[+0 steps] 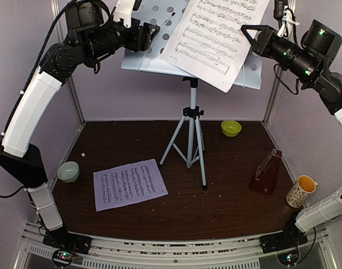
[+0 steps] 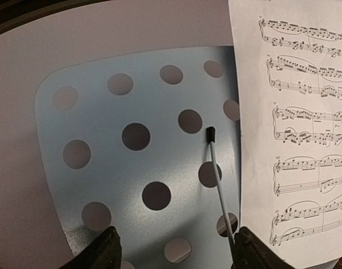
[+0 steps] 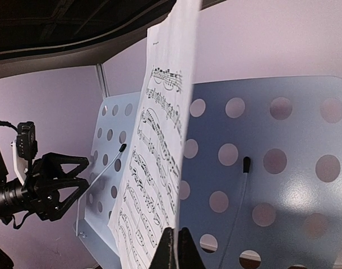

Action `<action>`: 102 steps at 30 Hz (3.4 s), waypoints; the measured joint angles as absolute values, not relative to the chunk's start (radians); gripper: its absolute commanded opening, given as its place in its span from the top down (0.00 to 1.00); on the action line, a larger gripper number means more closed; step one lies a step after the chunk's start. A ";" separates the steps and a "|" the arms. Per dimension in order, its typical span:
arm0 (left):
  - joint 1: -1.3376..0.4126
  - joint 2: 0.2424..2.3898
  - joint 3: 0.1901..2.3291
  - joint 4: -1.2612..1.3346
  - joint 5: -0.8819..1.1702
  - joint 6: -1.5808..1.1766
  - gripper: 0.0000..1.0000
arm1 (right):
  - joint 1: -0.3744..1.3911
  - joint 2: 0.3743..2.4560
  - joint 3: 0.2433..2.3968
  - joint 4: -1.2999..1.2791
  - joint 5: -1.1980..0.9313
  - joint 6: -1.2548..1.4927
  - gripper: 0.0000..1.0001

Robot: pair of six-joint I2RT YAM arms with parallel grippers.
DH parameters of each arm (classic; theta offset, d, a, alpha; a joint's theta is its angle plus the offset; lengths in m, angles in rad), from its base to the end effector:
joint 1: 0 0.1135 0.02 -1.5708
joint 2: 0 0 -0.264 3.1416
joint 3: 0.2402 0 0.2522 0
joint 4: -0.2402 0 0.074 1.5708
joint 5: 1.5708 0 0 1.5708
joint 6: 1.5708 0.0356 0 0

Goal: Set up the instrument practice props

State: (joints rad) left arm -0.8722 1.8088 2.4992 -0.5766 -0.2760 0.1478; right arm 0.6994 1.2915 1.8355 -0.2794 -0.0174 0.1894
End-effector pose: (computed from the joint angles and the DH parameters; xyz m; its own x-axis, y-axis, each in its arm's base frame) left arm 0.2264 -0.2545 0.5846 0.1551 0.0356 -0.9873 0.5458 0.8299 0.1157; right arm 0.1768 0.1495 0.5741 0.0729 0.3074 -0.9488 -0.6824 0.7091 0.1773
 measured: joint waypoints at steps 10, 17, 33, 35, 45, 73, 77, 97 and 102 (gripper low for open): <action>-0.874 1.808 2.496 -0.573 -0.258 0.152 0.21 | 0.699 1.299 1.840 -0.273 -0.019 0.189 1.00; -0.874 1.808 2.493 -0.567 -0.253 0.156 0.21 | 0.699 1.299 1.840 -0.272 -0.019 0.189 1.00; -0.878 1.860 2.495 -0.546 -0.302 0.200 0.62 | 0.699 1.319 1.853 -0.258 -0.017 0.187 1.00; -0.878 1.861 2.495 -0.546 -0.304 0.204 0.67 | 0.699 1.331 1.864 -0.257 -0.017 0.186 1.00; -0.919 1.839 2.428 -0.455 -0.346 0.251 0.85 | 0.699 1.366 1.898 -0.257 -0.006 0.174 1.00; -0.931 1.652 1.906 0.182 -0.382 0.290 1.00 | 0.699 1.463 2.010 -0.265 0.036 0.050 1.00; -0.931 1.647 1.882 0.229 -0.373 0.297 1.00 | 0.702 1.471 2.029 -0.268 0.035 0.045 1.00; -0.931 1.609 1.808 0.291 -0.272 0.318 1.00 | 0.729 1.640 2.188 -0.197 -0.203 -0.171 1.00; -0.931 1.609 1.805 0.297 -0.263 0.323 1.00 | 0.734 1.679 2.219 -0.183 -0.273 -0.186 1.00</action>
